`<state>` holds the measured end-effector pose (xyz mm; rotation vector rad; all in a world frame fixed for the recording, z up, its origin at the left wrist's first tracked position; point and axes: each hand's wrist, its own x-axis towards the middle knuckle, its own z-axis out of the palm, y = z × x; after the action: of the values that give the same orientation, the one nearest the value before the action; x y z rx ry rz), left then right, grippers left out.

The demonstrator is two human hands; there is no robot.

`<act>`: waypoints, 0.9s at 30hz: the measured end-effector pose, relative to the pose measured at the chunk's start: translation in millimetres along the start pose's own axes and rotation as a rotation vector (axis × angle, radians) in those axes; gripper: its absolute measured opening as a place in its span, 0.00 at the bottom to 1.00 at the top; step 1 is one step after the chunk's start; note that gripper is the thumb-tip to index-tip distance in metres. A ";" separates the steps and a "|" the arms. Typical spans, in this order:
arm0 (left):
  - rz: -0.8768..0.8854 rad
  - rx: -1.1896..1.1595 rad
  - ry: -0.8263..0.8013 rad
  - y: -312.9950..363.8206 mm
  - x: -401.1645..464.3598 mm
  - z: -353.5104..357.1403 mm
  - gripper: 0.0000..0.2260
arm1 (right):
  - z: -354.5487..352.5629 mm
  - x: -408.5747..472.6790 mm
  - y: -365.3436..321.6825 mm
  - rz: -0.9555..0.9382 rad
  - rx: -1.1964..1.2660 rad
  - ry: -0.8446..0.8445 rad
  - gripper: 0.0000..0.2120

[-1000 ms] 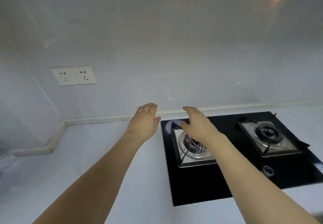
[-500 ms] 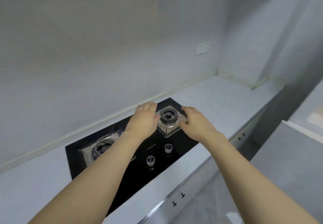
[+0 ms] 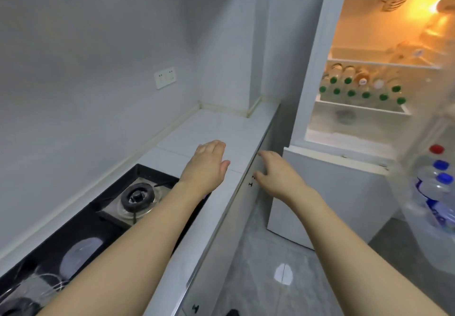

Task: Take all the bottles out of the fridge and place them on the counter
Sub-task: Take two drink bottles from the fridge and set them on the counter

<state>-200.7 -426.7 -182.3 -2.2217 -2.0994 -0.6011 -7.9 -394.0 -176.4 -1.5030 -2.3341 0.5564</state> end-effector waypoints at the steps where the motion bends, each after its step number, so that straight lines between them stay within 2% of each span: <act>1: 0.023 -0.011 -0.011 5.3 14.1 7.3 0.20 | -4.3 4.3 10.1 0.021 -0.006 0.014 0.28; 17: 0.286 -0.128 -0.073 48.4 253.1 91.4 0.22 | -63.4 147.7 130.5 0.316 -0.041 0.188 0.26; 27: 0.507 -0.216 -0.047 130.0 357.0 113.3 0.20 | -129.0 180.3 206.5 0.462 -0.060 0.310 0.26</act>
<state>-39.7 -65.8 -151.2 -2.7570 -1.4410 -0.7611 142.4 -132.0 -153.5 -2.0099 -1.7912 0.3263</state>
